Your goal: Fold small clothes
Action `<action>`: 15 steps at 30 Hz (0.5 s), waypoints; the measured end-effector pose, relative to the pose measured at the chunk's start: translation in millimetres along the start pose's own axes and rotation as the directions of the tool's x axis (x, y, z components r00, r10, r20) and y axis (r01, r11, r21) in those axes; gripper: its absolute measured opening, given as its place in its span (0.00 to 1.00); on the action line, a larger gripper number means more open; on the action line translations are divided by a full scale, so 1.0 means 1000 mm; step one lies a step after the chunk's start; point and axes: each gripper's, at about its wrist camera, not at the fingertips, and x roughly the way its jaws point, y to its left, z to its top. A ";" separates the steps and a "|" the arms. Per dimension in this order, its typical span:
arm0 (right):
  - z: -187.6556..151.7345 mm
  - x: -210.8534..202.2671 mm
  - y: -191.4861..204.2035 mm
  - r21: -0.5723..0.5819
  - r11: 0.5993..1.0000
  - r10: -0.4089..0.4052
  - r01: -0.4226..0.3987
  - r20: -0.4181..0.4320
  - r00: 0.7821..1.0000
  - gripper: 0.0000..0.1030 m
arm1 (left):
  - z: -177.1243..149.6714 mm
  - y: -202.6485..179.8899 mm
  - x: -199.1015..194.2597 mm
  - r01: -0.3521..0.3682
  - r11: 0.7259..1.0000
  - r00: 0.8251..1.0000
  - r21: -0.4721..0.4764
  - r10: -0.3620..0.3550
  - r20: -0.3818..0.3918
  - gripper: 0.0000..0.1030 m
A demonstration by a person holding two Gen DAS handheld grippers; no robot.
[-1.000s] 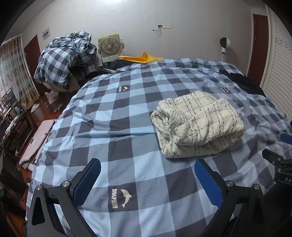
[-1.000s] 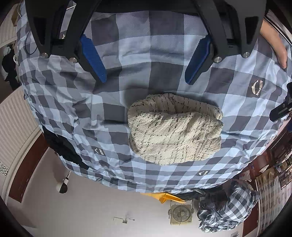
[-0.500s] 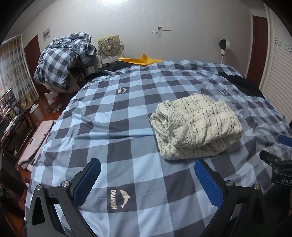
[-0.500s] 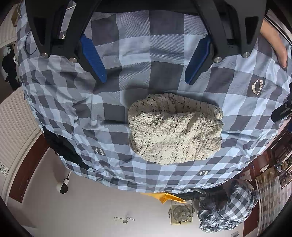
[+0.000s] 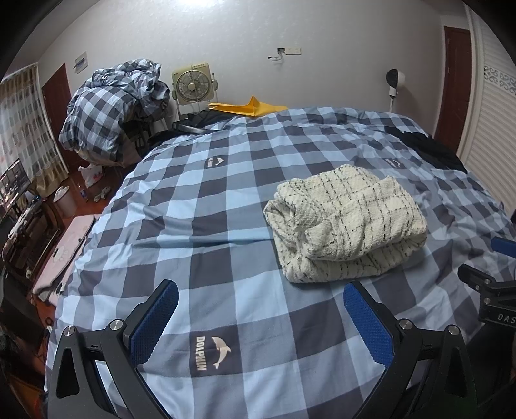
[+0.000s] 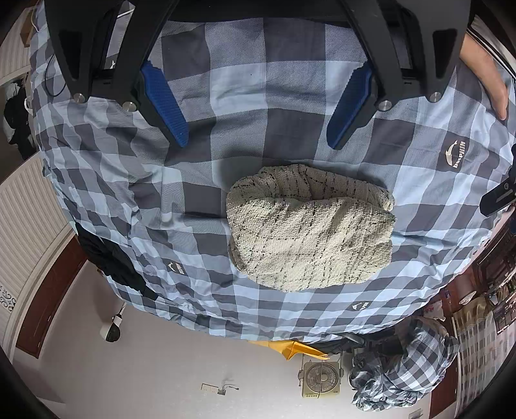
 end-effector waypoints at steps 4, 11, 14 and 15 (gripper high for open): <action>0.000 0.000 0.000 0.000 1.000 0.000 0.000 0.000 1.000 0.83 | 0.000 0.000 0.000 0.002 1.000 1.000 0.001 -0.002 0.001 1.00; 0.000 0.000 0.000 -0.001 1.000 0.000 0.000 0.000 1.000 0.83 | 0.001 -0.004 -0.001 0.000 1.000 1.000 0.007 0.000 0.004 1.00; 0.000 0.000 0.000 0.000 1.000 -0.001 0.001 0.000 1.000 0.83 | 0.001 -0.004 -0.002 0.018 1.000 1.000 0.009 -0.018 0.008 1.00; 0.000 0.000 0.000 -0.001 1.000 -0.002 0.002 0.000 1.000 0.83 | 0.000 -0.002 -0.003 0.020 1.000 1.000 0.011 -0.021 0.011 1.00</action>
